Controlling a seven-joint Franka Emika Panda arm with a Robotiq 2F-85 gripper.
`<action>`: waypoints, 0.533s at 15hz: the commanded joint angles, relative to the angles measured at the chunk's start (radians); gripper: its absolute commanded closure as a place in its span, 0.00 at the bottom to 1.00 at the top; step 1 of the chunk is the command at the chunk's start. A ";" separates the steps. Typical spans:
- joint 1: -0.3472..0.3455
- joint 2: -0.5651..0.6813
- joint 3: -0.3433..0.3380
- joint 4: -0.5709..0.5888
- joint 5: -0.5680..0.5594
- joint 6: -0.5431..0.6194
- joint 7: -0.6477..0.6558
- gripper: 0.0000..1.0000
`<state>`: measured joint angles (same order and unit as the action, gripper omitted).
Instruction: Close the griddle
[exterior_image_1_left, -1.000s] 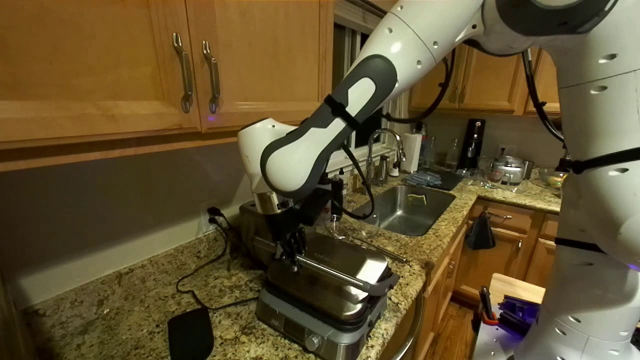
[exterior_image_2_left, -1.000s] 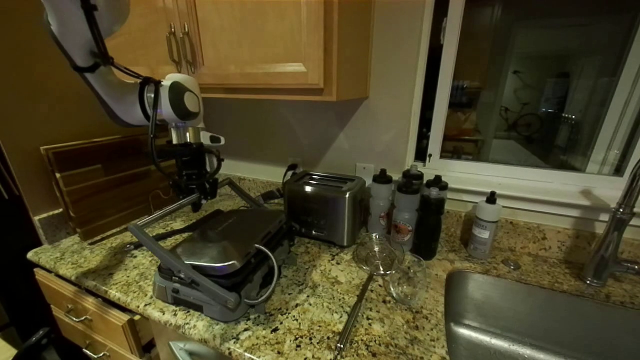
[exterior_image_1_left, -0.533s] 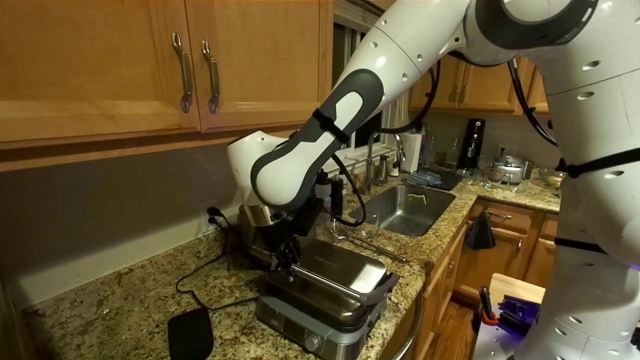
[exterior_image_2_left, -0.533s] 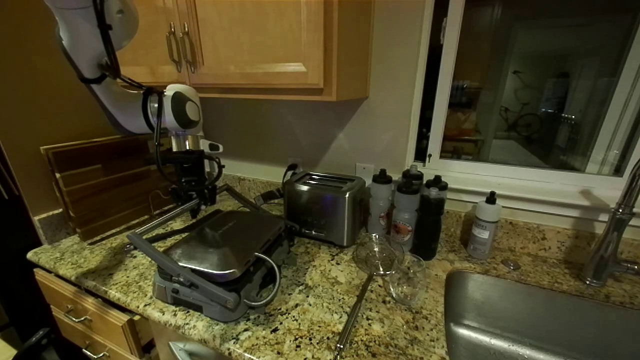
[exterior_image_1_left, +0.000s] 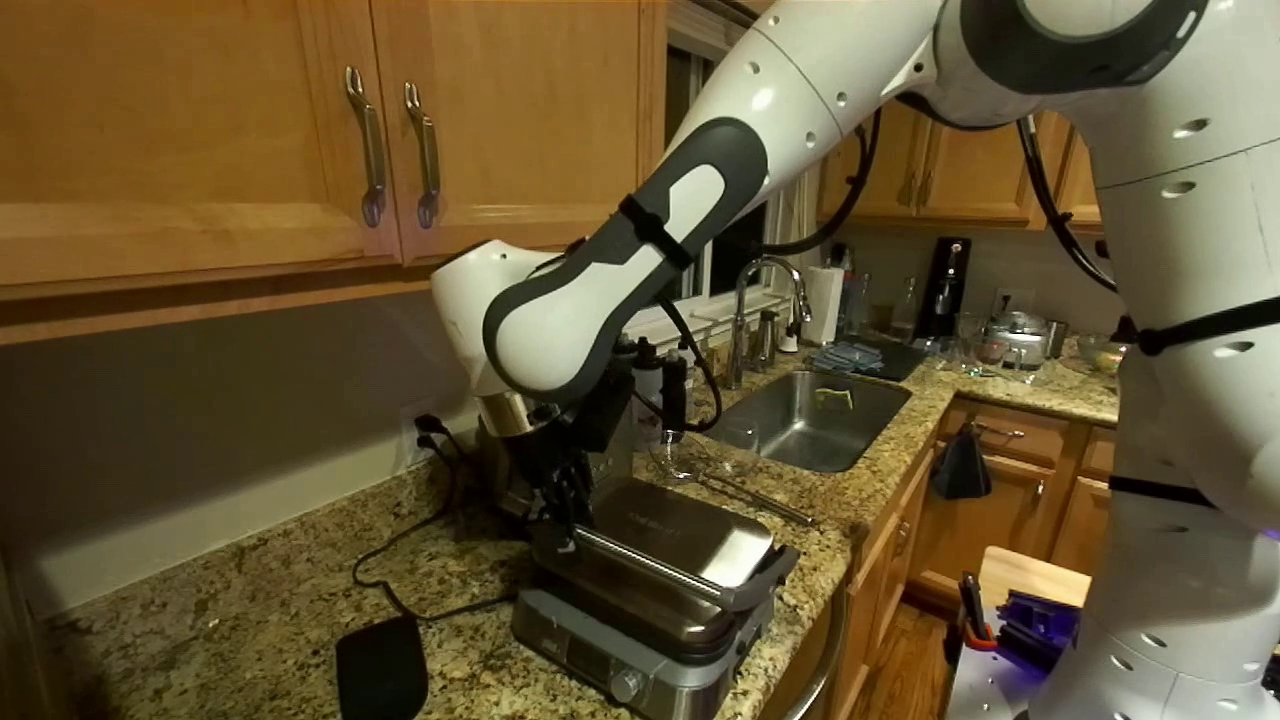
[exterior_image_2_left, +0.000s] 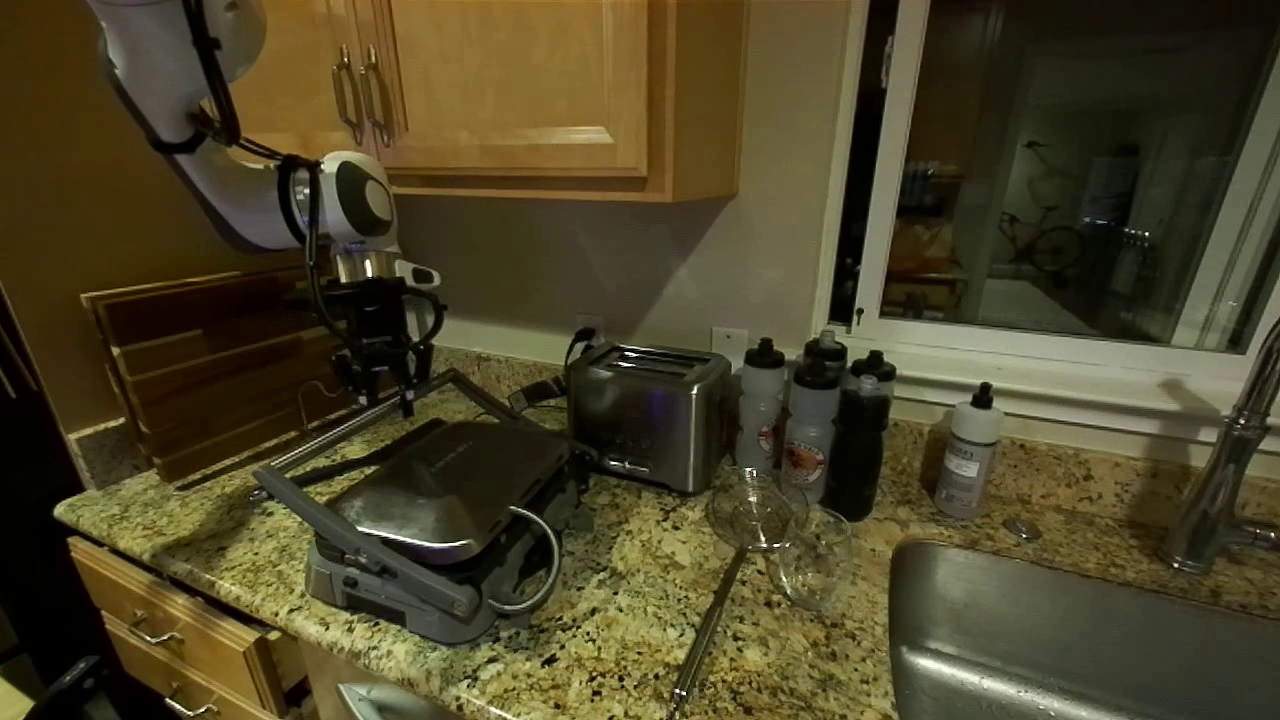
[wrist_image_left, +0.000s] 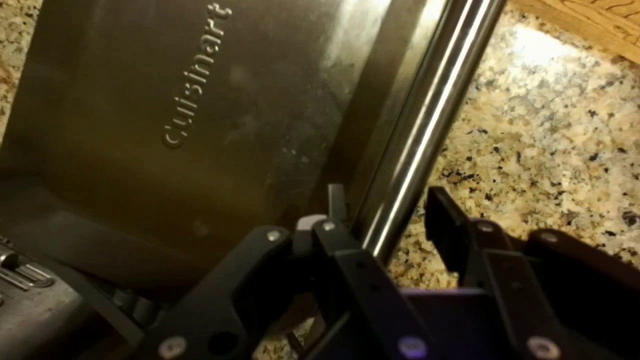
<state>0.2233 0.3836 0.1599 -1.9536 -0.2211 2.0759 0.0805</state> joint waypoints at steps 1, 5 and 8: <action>0.032 -0.060 0.000 0.014 -0.010 -0.039 0.030 0.23; 0.031 -0.117 0.003 0.011 0.006 -0.031 0.029 0.01; 0.020 -0.210 0.003 -0.045 0.026 -0.019 0.050 0.00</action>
<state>0.2482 0.2922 0.1643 -1.9160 -0.2142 2.0684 0.0959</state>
